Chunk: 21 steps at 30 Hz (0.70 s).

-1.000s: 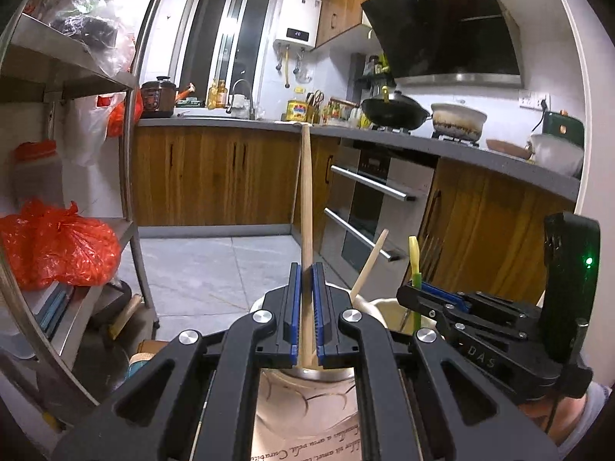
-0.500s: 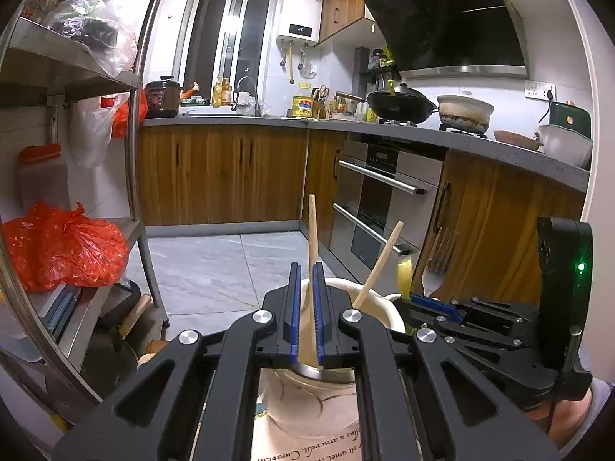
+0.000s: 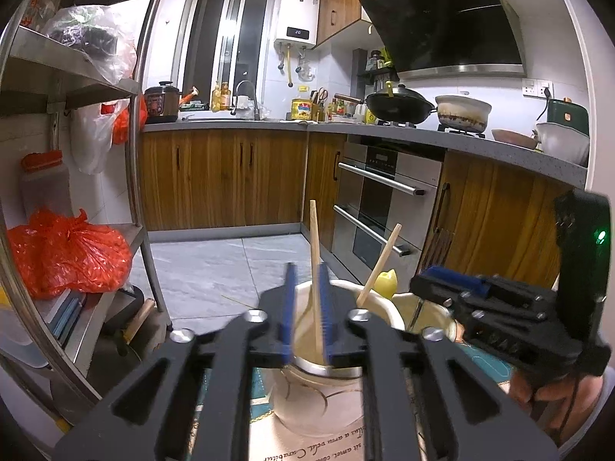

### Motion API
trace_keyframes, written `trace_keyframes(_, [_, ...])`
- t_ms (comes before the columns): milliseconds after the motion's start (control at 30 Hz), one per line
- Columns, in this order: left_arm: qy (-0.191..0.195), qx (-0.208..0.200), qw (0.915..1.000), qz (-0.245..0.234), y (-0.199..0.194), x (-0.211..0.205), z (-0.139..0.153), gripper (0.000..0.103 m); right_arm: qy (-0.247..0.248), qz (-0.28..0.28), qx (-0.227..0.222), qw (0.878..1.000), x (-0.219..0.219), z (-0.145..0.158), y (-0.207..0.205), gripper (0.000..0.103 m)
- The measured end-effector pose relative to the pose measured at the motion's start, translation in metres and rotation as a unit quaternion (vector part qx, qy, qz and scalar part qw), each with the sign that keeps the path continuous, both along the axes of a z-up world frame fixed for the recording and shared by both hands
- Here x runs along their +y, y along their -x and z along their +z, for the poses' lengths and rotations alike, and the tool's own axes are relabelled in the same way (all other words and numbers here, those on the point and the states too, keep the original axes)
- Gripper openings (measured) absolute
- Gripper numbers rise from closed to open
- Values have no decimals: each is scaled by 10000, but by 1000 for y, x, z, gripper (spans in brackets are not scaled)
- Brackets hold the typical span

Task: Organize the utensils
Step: 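Release the chopstick into the tall vase while the right gripper releases the spoon in the short one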

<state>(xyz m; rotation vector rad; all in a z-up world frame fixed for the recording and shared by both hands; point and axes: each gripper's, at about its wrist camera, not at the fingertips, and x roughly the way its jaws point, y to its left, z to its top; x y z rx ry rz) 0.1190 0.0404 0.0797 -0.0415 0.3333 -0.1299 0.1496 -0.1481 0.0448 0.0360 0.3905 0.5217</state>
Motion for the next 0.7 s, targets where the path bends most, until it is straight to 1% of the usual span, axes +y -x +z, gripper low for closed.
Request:
trace_keyframes(33, [-4, -22, 10000, 13, 1, 0, 1, 32, -39, -34, -66, 10000, -3, 4, 3, 38])
trace_keyframes(67, [-9, -59, 10000, 41, 2, 1, 2, 36, -52, -56, -103, 9999, -5, 6, 5, 40])
trace_keyframes(133, [2, -134, 9999, 103, 6, 3, 4, 52, -95, -134, -197, 9997, -11, 12, 9, 56])
trace_keyframes(167, [9, -162, 9998, 137, 8, 5, 5, 56, -120, -179, -240, 9995, -14, 15, 11, 62])
trace_keyframes(233, [41, -214, 9996, 181, 10, 7, 7, 69, -195, -276, -362, 9988, -21, 21, 16, 84])
trace_keyframes(267, [51, -242, 9994, 224, 12, 8, 9, 73, -210, -318, -412, 9984, -24, 23, 18, 88])
trace_keyframes(300, [56, -264, 9993, 261, 13, 9, 9, 81, -223, -358, -459, 9981, -25, 25, 20, 97])
trace_keyframes(333, [73, -294, 9991, 289, 15, 11, 10, 90, -252, -418, -536, 9974, -29, 27, 23, 98])
trace_keyframes(400, [130, -388, 9985, 363, 20, 13, 12, 98, -289, -526, -621, 9963, -34, 29, 27, 98])
trace_keyframes(533, [108, -449, 9981, 417, 26, 14, 14, 97, -276, -818, -698, 9938, -46, 29, 34, 98])
trace_keyframes(700, [31, -363, 9986, 379, 33, 13, 9, 97, -293, -1031, -563, 9926, -60, 26, 38, 98])
